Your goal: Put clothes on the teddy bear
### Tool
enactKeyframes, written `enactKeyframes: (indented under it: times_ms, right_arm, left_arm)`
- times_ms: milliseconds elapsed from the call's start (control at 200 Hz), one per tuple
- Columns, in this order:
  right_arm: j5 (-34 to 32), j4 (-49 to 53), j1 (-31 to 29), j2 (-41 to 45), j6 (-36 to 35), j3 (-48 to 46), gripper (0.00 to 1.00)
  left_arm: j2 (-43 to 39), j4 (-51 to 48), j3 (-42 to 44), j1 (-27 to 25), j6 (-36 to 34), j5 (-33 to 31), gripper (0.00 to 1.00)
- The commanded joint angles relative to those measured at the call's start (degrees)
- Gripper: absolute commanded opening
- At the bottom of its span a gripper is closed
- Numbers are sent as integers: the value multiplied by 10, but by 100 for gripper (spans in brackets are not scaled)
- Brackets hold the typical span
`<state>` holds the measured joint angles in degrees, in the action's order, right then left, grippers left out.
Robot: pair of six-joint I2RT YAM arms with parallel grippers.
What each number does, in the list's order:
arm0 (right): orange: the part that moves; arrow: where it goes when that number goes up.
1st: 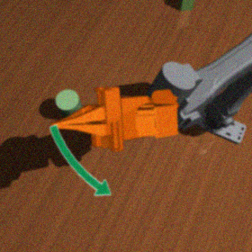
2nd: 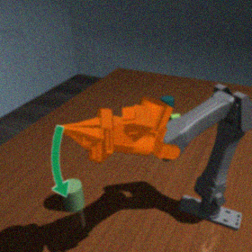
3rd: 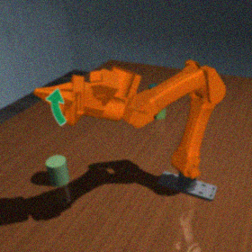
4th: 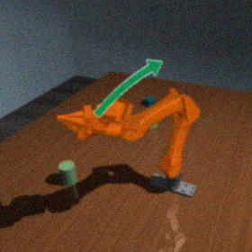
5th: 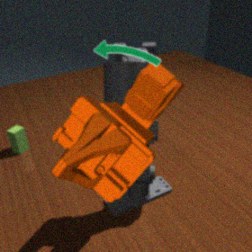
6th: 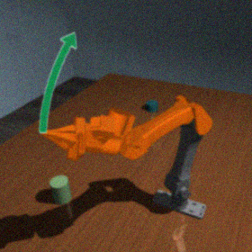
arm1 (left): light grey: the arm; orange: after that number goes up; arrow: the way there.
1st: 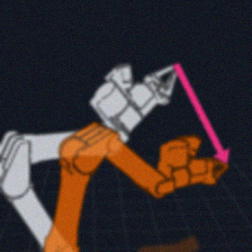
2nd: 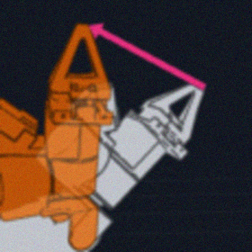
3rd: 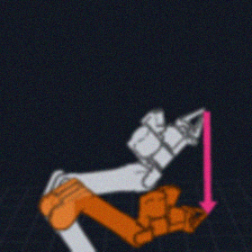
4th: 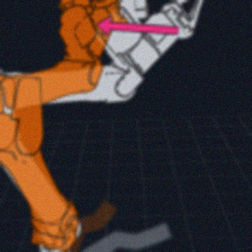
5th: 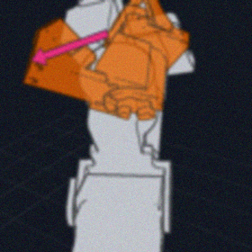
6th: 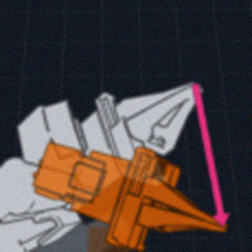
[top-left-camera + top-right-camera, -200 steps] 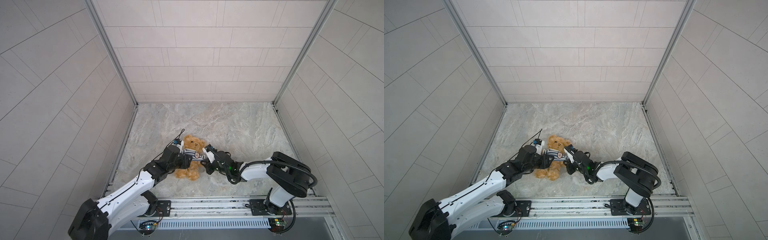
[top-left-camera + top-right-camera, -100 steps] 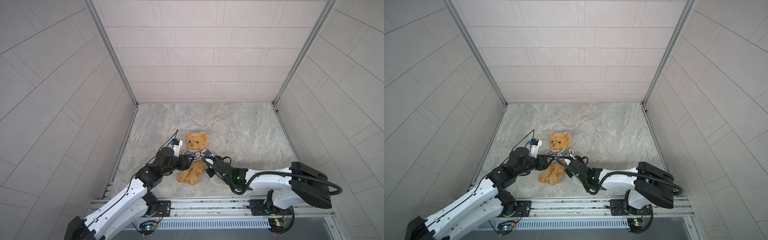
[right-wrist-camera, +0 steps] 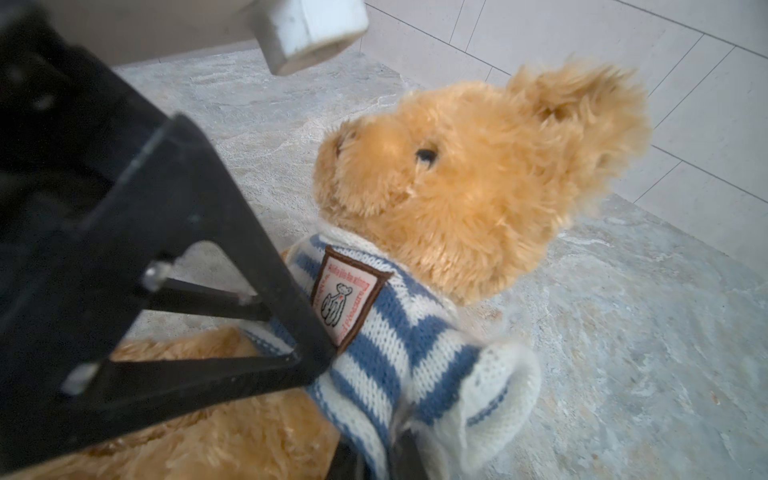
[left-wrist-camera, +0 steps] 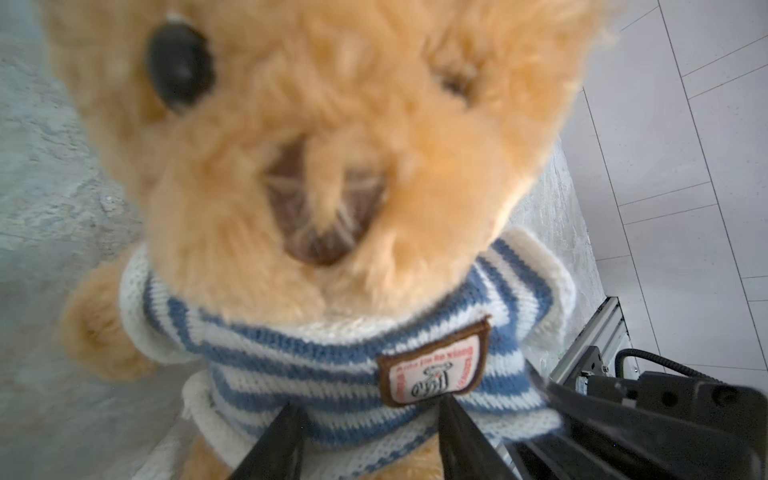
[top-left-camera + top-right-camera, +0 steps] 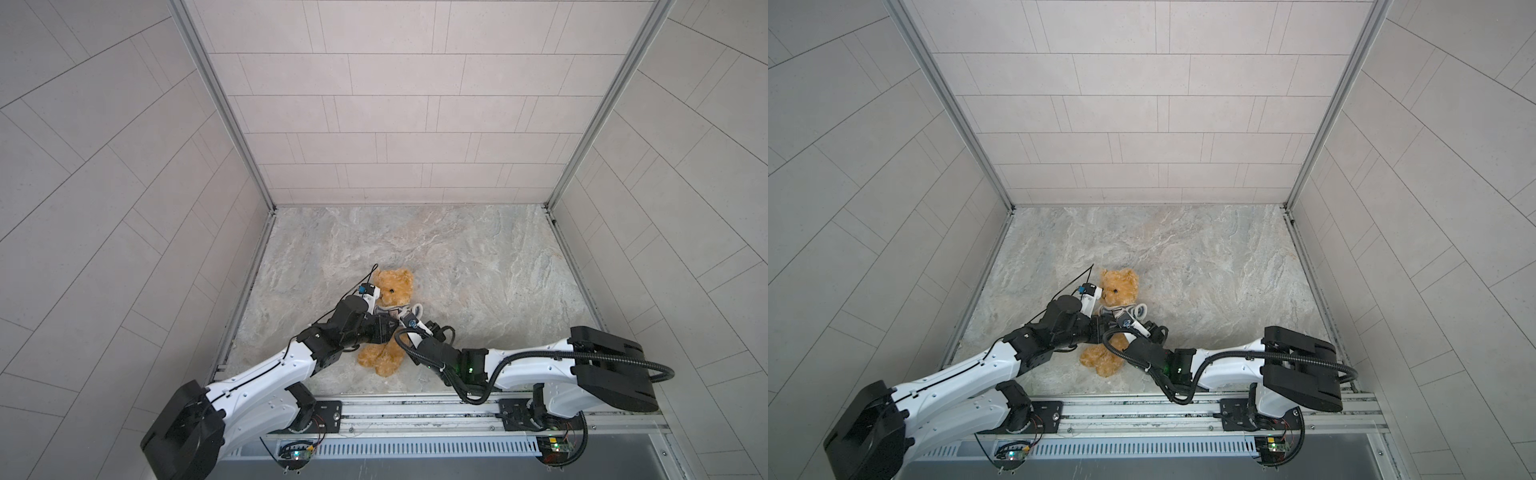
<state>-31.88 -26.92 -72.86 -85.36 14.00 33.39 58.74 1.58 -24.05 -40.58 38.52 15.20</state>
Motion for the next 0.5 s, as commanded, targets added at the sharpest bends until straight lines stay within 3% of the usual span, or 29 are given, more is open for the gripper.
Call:
enactKeyframes:
  times_ms: [0,125,260,496]
  right_arm:
    - [41,-45,-8,-11,34,3,10]
    - [94,-80,-7,4,51,-19,26]
    - [123,-10,15,59,87,-23,39]
    - [304,77,169,155,138,-23,56]
  left_arm:
    - [32,27,10,1,-15,-20,53]
    - [54,27,10,1,-28,-30,52]
    - [60,11,11,1,-43,-37,51]
    - [72,-4,10,1,-61,-44,51]
